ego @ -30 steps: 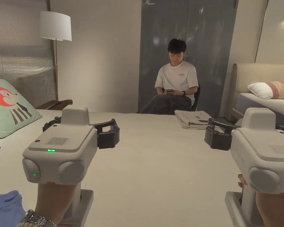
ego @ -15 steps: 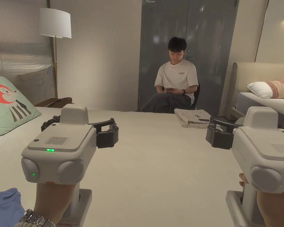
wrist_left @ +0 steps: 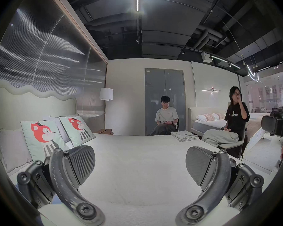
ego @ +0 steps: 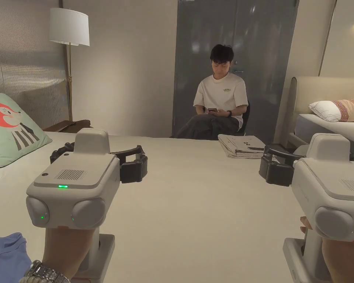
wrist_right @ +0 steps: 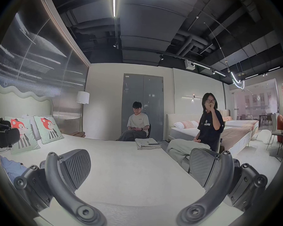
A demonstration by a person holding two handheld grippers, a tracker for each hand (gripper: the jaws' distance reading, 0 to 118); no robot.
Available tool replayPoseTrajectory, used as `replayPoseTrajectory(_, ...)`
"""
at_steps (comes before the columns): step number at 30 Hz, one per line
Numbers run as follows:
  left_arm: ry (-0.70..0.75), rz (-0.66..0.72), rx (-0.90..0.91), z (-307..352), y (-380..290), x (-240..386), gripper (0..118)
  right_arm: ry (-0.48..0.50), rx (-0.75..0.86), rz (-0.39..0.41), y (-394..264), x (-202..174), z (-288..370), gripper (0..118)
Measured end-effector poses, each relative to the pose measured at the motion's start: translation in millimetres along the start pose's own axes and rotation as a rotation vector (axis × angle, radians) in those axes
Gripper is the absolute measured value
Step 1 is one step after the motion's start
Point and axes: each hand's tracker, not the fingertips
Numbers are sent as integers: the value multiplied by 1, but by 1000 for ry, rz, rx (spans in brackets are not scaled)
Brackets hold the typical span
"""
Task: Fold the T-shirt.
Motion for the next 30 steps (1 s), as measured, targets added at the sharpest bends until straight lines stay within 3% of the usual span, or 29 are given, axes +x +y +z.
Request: replayPoseTrajectory(30,-17,-17,17,4,3,6,110,11,24,21,3,-2,5,117)
